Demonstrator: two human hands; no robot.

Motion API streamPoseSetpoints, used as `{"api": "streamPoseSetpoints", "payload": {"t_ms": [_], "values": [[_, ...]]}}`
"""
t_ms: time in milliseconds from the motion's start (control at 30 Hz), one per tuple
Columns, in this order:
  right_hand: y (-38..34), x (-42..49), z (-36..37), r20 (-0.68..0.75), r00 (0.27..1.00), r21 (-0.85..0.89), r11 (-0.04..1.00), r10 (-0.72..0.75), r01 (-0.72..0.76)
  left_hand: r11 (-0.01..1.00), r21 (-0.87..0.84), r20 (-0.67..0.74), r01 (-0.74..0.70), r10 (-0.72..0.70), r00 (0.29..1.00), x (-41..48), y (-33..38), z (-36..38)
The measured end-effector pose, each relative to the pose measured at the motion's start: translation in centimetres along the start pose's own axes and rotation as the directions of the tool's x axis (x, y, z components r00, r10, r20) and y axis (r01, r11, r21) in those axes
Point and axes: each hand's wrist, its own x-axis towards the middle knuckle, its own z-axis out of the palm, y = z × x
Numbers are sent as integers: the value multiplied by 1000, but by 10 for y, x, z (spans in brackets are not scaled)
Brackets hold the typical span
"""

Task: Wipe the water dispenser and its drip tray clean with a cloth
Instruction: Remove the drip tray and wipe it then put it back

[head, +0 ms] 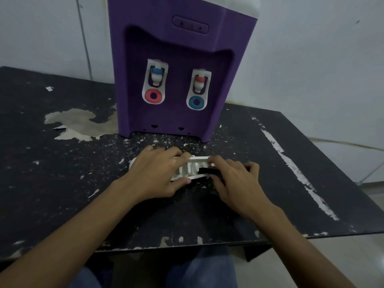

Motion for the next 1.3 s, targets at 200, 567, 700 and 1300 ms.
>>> {"api": "streamPoseSetpoints", "payload": {"t_ms": [200, 567, 700, 1300], "values": [[5, -1, 0, -19, 997, 11, 997, -78, 78, 1000, 0, -21, -12, 12, 1000, -1, 0, 0], [2, 10, 9, -22, 990, -74, 988, -136, 134, 999, 30, -48, -26, 27, 998, 0, 2, 1], [2, 10, 8, 1, 993, 20, 993, -115, 115, 1000, 15, -36, -18, 19, 999, 1, 2, 0], [-1, 8, 8, -107, 991, 165, 982, -77, 94, 999, -31, -31, -22, 21, 999, 1, -1, 4]]}}
